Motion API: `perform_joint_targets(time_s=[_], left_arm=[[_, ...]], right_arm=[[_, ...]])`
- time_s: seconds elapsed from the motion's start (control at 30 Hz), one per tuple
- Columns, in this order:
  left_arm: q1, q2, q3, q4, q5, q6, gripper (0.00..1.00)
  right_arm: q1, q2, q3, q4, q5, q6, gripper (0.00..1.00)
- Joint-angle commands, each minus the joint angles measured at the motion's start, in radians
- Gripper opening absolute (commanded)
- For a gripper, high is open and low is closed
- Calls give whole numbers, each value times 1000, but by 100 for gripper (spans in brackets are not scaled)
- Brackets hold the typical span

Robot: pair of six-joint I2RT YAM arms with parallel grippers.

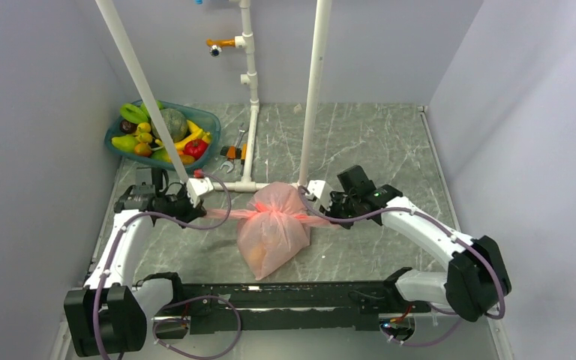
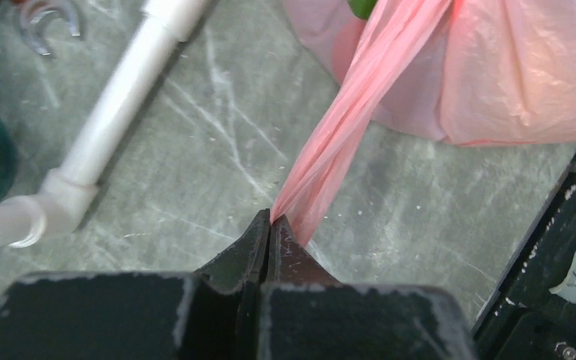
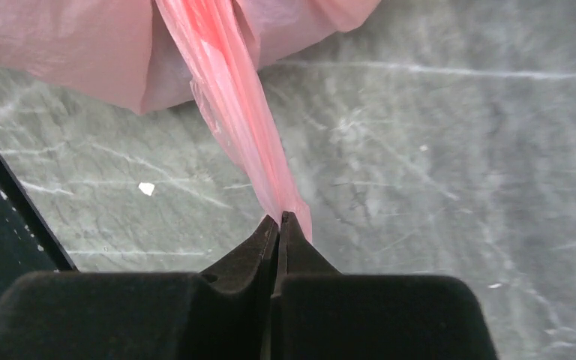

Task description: Place the fake fruits into the plastic bag and tie a complex knot

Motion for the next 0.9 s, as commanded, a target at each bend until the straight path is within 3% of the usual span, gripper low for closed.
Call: perform_joint_targets(time_s=[0.0, 0.1, 0.13, 0.17, 0.2, 0.23, 0.27, 0.3, 0.33, 0.47, 0.6, 0.7, 0.77, 0.87], left_arm=[[-32, -45, -65, 6, -105, 118, 0], [-72, -60, -62, -57, -89, 134, 0], [-75, -60, -40, -81, -82, 118, 5], [-76, -57, -13, -105, -76, 97, 21], [-76, -54, 20, -132, -70, 70, 38], [-76, -53, 50, -162, -63, 52, 54], [-76, -59, 80, -191, -53, 36, 67], [-76, -70, 104, -220, -40, 22, 94], [-76, -84, 124, -234, -37, 9, 99], [-52, -121, 228, -259, -50, -127, 99], [62, -90, 357, -305, -13, -311, 99], [93, -32, 481, -354, -107, -462, 99], [121, 23, 545, -447, -114, -482, 99], [174, 45, 542, -442, -127, -545, 99]], right_arm=[[-15, 19, -73, -58, 115, -5, 0], [-17, -15, -56, -106, 80, -30, 0], [-17, -21, -30, -134, 61, -27, 6], [-18, -34, 6, -165, 37, -18, 26], [-18, -45, 41, -194, 16, -10, 51], [-19, -62, 72, -214, -1, 3, 67], [-19, -84, 100, -224, -16, 21, 79], [-18, -105, 123, -231, -28, 35, 88], [-19, -129, 145, -237, -42, 51, 98], [-38, -201, 217, -230, -54, 120, 100], [-135, -239, 276, -204, -83, 215, 100], [-238, -251, 312, -215, -109, 285, 100], [-327, -250, 311, -225, -105, 320, 100], [-479, -246, 281, -209, -139, 373, 100]])
